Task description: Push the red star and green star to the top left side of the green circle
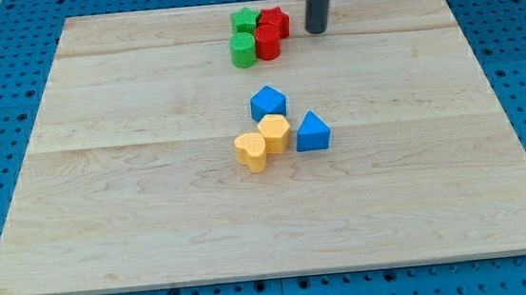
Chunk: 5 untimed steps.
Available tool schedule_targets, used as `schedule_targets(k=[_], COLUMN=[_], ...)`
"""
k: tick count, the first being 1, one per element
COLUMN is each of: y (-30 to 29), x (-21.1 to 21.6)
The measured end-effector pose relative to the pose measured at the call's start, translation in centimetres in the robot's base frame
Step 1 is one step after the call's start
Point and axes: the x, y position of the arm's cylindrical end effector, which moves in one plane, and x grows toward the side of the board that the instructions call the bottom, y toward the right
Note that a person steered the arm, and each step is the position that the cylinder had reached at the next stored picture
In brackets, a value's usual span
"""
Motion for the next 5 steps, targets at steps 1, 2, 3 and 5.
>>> schedule_targets(k=[1, 2, 3, 5], y=[-2.8, -3.9, -5.1, -2.4], x=[-0.2, -1.5, -2.9, -7.0])
